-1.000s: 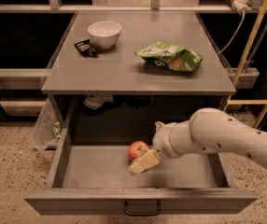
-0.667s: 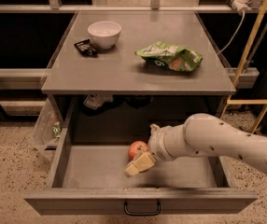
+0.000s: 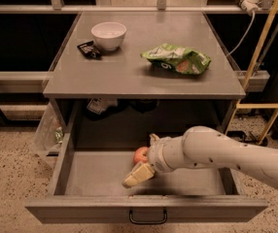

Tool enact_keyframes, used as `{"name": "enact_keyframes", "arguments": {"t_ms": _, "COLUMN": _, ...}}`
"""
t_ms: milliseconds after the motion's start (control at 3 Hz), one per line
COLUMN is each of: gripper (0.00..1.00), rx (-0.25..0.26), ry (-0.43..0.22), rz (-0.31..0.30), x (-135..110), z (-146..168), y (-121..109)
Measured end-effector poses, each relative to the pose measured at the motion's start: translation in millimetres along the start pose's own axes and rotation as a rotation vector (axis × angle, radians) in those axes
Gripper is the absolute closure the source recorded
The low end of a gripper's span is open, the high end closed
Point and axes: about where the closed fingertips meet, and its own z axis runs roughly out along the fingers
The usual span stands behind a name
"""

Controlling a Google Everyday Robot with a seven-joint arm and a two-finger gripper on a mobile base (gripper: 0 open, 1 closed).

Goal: Pick apple from top drawer and place on counter

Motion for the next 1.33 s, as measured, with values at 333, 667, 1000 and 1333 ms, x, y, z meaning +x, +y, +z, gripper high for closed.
{"name": "enact_keyframes", "arguments": {"t_ms": 333, "gripper": 0.16, "rx": -0.005, "ry": -0.002, "rz": -0.004, "x": 1.2, "z": 10.9, "y": 2.7}}
{"name": "enact_keyframes", "arguments": {"t_ms": 667, "gripper": 0.39, "rx": 0.019, "ry": -0.001, "rz": 0.001, "x": 3.2, "z": 13.9, "y": -0.1}}
{"name": "enact_keyframes", "arguments": {"t_ms": 1000, "gripper": 0.63, "rx": 0.02, "ry": -0.001, "rz": 0.001, "x": 0.6, "z": 11.3, "y": -0.2}}
{"name": "enact_keyframes", "arguments": {"t_ms": 1333, "gripper": 0.87, "rx": 0.038, "ry": 0.041, "rz": 0.001, "x": 6.8, "z": 10.8, "y": -4.0}}
